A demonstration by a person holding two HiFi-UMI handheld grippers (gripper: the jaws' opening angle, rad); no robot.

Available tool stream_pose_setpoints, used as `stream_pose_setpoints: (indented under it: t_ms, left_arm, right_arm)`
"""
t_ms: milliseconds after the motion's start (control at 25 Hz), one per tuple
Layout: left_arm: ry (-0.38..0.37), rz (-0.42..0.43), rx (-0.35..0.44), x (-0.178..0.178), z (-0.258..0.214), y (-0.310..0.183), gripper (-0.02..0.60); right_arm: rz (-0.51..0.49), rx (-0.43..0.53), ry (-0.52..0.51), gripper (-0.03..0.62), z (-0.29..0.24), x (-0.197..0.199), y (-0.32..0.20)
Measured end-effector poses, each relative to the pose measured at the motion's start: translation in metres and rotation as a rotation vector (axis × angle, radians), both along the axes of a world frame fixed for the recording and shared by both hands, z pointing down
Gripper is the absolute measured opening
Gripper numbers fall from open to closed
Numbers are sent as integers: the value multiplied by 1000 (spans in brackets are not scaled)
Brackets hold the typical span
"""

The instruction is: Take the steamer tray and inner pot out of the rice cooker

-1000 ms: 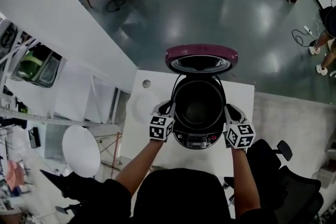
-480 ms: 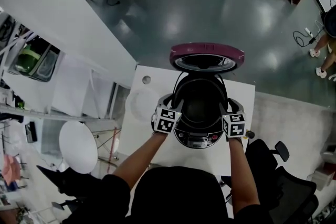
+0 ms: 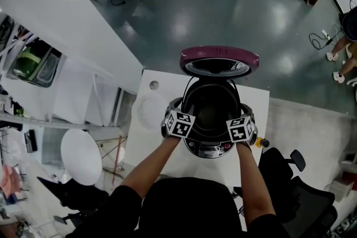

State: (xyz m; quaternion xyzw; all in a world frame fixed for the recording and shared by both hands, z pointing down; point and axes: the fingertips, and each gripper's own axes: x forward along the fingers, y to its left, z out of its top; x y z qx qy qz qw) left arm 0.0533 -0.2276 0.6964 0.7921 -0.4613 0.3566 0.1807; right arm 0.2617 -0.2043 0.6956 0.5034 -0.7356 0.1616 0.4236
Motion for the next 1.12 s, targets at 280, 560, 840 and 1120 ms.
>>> stream_pose_setpoints:
  t_ms: [280, 560, 840, 1120]
  left_arm:
    - [35, -30, 56, 0, -10, -2, 131]
    - [0, -6, 56, 1, -11, 0, 126]
    - [-9, -19, 55, -2, -9, -1, 120]
    - [30, -29, 51, 1, -10, -8, 112]
  right_arm:
    - [25, 75, 16, 132, -19, 3, -7]
    - [41, 73, -18, 74, -21, 1, -8]
    - [66, 84, -76, 60, -35, -2, -10]
    - [85, 102, -145, 51, -42, -1, -10]
